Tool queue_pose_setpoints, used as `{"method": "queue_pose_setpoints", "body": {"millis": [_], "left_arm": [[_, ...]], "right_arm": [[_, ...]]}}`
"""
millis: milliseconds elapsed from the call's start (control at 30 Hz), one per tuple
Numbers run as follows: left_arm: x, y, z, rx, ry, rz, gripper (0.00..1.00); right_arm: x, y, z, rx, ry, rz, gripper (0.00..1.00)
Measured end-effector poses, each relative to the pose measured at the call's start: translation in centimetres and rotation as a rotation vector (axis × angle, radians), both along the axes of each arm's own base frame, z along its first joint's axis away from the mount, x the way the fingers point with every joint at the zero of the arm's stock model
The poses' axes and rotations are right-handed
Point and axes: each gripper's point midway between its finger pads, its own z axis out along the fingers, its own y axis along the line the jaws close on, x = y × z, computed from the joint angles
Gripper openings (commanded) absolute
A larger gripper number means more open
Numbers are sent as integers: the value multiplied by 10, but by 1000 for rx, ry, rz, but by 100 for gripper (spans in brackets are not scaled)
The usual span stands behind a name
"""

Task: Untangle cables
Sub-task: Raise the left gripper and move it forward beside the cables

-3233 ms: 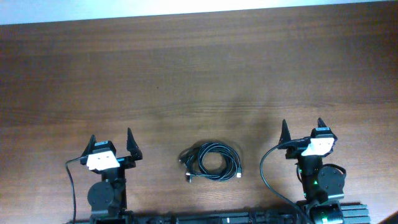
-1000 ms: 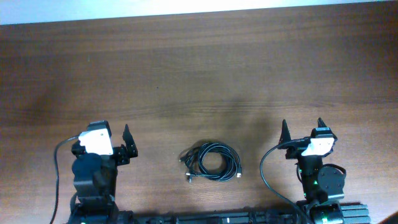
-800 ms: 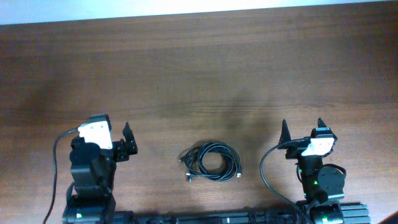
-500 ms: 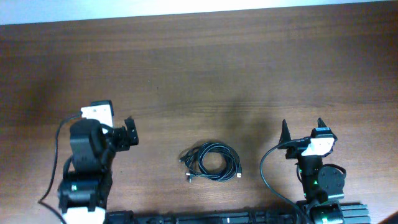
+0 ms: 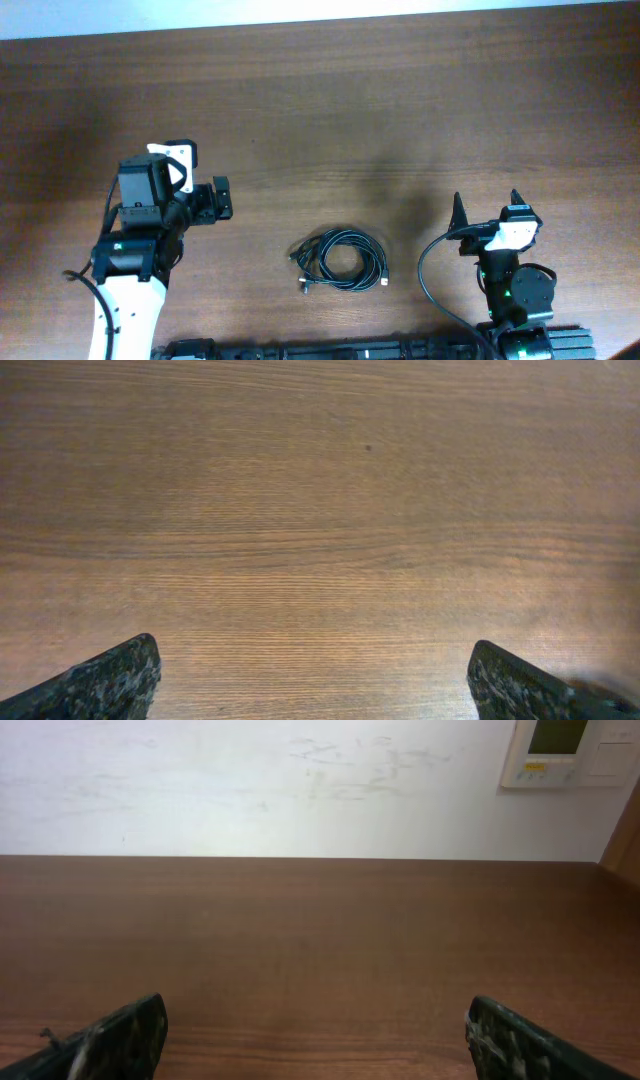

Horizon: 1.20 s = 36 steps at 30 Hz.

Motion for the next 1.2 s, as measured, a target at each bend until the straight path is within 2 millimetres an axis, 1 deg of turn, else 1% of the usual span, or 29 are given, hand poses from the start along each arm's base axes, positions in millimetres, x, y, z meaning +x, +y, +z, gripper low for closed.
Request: {"method": "queue_pose_setpoints", "body": {"millis": [200, 300, 567, 1000, 1200], "left_arm": [[1, -11, 4, -16, 4, -77, 98], [1, -13, 2, -19, 27, -101, 99], [4, -15, -12, -21, 79, -114, 99], [8, -15, -10, -17, 63, -120, 99], [5, -16, -11, -23, 76, -125, 99]], "right_arm": [[0, 0, 0, 0, 0, 0, 93], [0, 0, 0, 0, 0, 0, 93], [0, 0, 0, 0, 0, 0, 93], [0, 0, 0, 0, 0, 0, 93], [0, 0, 0, 0, 0, 0, 93]]}}
